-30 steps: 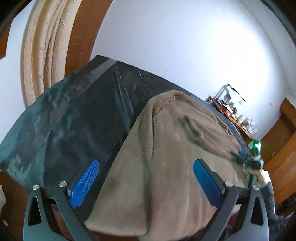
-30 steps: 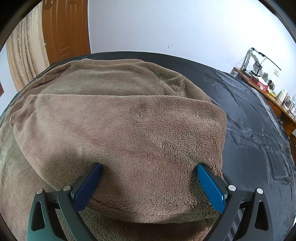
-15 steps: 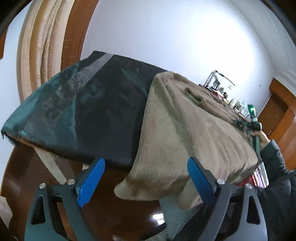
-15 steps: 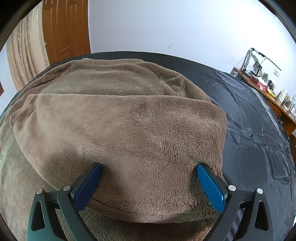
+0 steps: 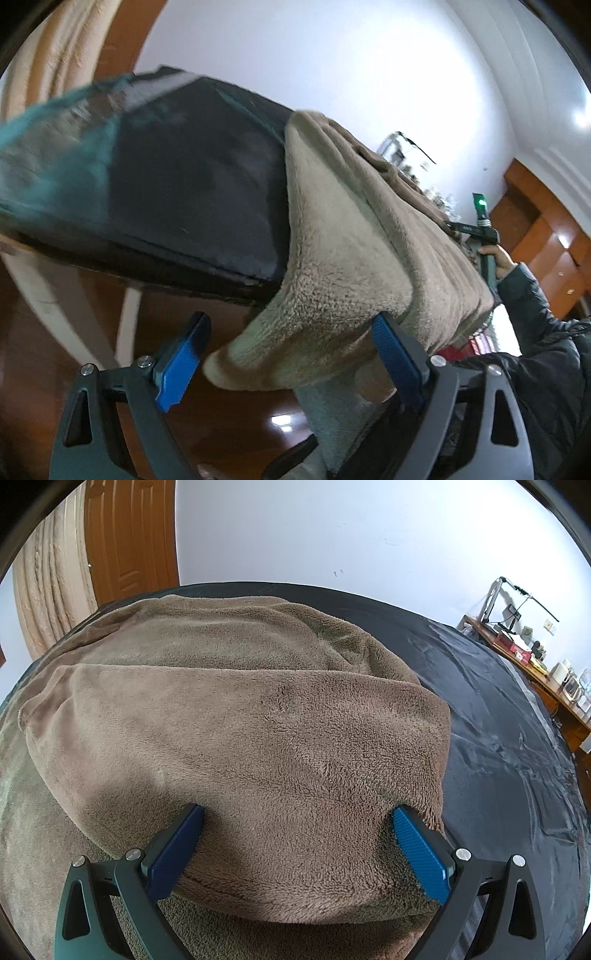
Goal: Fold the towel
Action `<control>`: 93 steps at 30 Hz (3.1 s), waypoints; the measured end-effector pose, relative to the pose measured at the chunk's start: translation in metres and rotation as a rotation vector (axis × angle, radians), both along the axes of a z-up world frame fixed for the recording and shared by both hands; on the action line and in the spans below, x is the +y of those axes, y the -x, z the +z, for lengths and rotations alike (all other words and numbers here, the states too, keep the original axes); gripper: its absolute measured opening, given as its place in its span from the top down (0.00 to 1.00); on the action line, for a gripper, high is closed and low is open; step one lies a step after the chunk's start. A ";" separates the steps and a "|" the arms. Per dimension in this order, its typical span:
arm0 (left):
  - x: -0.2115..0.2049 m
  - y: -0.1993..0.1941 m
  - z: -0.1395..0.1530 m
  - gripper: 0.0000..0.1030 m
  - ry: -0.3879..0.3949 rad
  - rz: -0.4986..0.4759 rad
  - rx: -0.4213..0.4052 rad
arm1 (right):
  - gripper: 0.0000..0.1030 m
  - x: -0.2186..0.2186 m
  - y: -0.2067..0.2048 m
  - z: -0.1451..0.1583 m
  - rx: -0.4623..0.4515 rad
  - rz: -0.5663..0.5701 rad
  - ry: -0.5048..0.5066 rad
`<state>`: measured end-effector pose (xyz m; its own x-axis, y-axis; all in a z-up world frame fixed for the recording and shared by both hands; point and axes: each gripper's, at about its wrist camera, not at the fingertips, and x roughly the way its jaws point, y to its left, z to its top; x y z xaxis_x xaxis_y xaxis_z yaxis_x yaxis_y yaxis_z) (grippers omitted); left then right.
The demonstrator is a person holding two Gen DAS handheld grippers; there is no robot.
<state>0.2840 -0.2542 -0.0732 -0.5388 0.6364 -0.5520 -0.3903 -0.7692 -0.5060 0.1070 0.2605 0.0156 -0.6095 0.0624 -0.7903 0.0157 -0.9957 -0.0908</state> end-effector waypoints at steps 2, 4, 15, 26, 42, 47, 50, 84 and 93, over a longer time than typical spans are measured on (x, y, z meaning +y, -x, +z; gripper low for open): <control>0.007 0.001 -0.005 0.18 0.000 -0.031 -0.014 | 0.01 0.000 0.000 0.000 0.000 -0.001 -0.001; 0.013 0.000 -0.010 0.48 0.018 -0.053 -0.037 | 0.01 0.000 0.000 0.000 0.000 -0.001 -0.002; 0.007 -0.028 0.043 0.89 0.029 0.066 0.030 | 0.01 0.002 -0.002 0.000 0.002 0.000 -0.008; -0.022 -0.021 0.147 0.89 -0.060 0.307 0.219 | 0.01 0.003 -0.002 0.001 0.003 0.000 -0.005; -0.150 0.074 0.197 0.89 -0.336 0.693 0.113 | 0.01 0.004 -0.001 0.001 0.000 0.003 0.003; -0.137 0.093 0.214 0.89 -0.349 0.673 0.110 | 0.01 0.003 -0.001 0.001 0.000 0.002 0.002; -0.116 0.101 0.225 0.89 -0.337 0.634 0.121 | 0.01 0.003 -0.001 0.001 0.000 0.002 0.002; 0.358 0.186 0.166 0.33 0.226 -0.185 -0.106 | 0.01 0.013 -0.003 0.004 0.017 0.011 0.090; 0.381 0.154 0.177 0.23 0.221 -0.315 0.058 | 0.00 0.015 -0.002 0.004 0.021 0.011 0.115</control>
